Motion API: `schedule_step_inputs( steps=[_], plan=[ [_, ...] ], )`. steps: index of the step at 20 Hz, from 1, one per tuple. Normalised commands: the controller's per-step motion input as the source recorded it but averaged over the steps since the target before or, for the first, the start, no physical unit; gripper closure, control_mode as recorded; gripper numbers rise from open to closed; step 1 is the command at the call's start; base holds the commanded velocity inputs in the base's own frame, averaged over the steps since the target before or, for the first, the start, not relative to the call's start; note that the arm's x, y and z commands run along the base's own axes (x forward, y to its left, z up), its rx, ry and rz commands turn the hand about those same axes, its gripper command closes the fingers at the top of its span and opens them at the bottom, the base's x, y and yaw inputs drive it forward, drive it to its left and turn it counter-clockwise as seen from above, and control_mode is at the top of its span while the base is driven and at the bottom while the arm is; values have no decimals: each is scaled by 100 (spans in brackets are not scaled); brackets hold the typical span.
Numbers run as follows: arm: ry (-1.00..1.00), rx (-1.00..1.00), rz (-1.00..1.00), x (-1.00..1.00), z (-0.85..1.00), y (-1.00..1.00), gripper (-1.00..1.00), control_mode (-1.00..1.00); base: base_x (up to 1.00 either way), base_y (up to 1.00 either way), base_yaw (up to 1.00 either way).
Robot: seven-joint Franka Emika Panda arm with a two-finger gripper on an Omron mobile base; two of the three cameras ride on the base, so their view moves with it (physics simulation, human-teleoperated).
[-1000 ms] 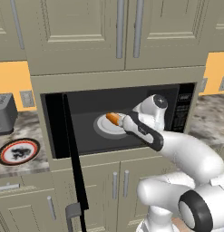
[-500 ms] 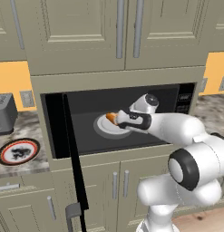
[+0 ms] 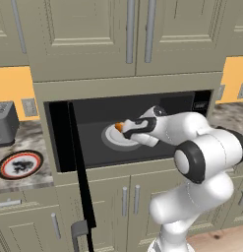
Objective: Pick the hotdog bun from the microwave and place it on plate located on the counter.
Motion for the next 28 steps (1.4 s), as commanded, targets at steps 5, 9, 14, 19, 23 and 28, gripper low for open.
schedule_step_inputs(
  steps=[5,9,14,19,23,28],
  plan=[
    [0,0,0,19,-17,5,-100,-100,0,0,0],
    [0,0,0,20,-6,7,-100,-100,0,0,0],
    [0,0,0,5,-1,2,-100,-100,0,0,0],
    [0,0,0,0,0,0,-100,-100,0,0,0],
    [0,0,0,0,0,0,100,-100,0,0,0],
    [0,0,0,0,0,0,100,-100,0,0,0]
  ],
)
